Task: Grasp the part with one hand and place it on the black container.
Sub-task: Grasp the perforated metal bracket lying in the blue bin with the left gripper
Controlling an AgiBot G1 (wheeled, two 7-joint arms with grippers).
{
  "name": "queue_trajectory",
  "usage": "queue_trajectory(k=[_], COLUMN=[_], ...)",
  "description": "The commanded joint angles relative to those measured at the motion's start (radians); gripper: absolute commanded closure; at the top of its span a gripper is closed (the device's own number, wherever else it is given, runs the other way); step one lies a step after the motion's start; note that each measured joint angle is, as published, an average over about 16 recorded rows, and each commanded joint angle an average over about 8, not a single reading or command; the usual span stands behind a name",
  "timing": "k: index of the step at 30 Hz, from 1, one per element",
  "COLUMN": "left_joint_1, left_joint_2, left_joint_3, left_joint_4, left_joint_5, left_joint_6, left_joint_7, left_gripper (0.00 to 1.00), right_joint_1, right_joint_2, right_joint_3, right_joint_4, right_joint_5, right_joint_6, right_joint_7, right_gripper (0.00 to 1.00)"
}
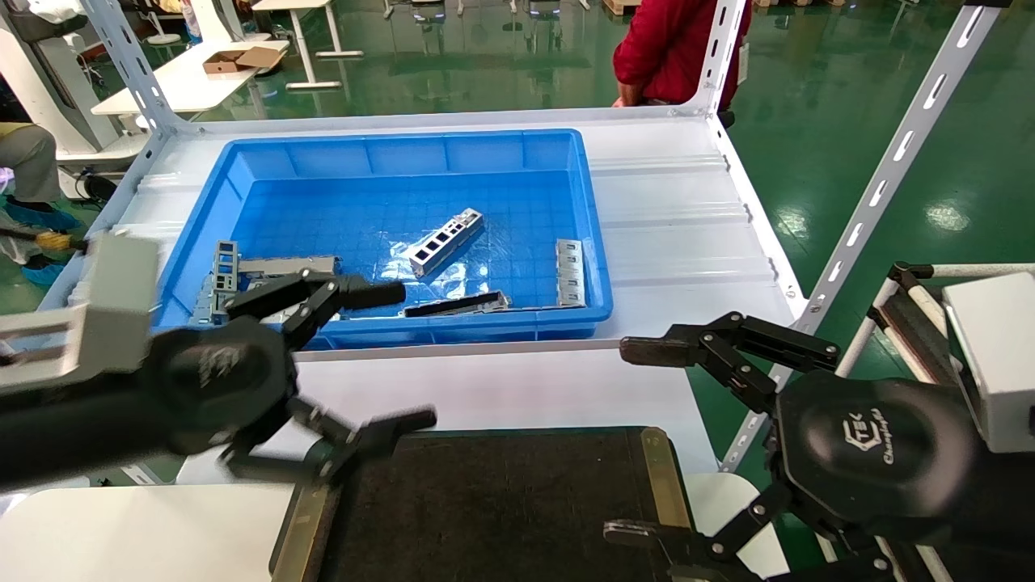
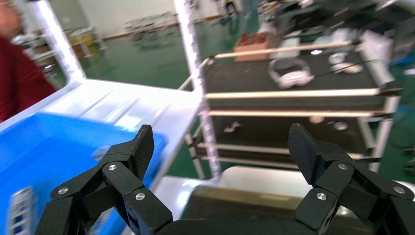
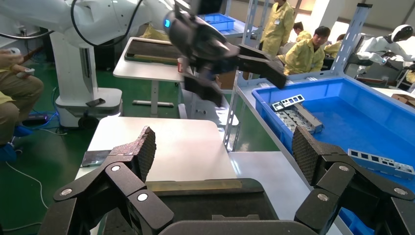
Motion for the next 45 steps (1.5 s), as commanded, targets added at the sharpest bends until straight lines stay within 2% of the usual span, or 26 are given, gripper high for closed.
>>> queue_trajectory(k=[1, 12, 19, 29, 40, 42, 45], left_joint_1=[-0.012, -0.122, -0.211, -0.340, -0.476, -0.488, -0.497], left_joint_2=[0.014, 0.146, 0.255, 0.451, 0.642, 0.662, 0.678], left_joint_3=[0.007, 0.081, 0.139, 0.204, 0.227, 0.228, 0.232], left_joint_4=[0.011, 0.124, 0.248, 0.544, 0.907, 0.950, 0.993], left_joint_5=[0.030, 0.231, 0.373, 0.525, 0.588, 0.587, 0.576], left_joint_6=[-0.030, -0.223, -0.363, -0.556, -0.725, -0.742, -0.760], left_joint_7=[0.007, -0.005, -0.031, -0.011, 0.068, 0.083, 0.098], left_gripper=[0.00, 0.00, 0.00, 0.00, 0.00, 0.12, 0.49], right_joint_1=[0.000, 0.000, 0.000, 0.000, 0.001, 0.001, 0.001], right_joint_2=[0.000, 0.000, 0.001, 0.001, 0.001, 0.001, 0.001], right_joint_3=[0.000, -0.001, -0.001, -0.002, -0.003, -0.003, -0.003], right_joint_4=[0.000, 0.000, 0.000, 0.000, 0.000, 0.000, 0.000], right_joint_5=[0.000, 0.001, 0.001, 0.002, 0.002, 0.002, 0.002], right_joint_6=[0.000, 0.000, 0.001, 0.001, 0.001, 0.001, 0.001], right_joint_7=[0.000, 0.000, -0.001, -0.001, -0.001, -0.002, -0.002], right_gripper=[0.00, 0.00, 0.00, 0.00, 0.00, 0.15, 0.52])
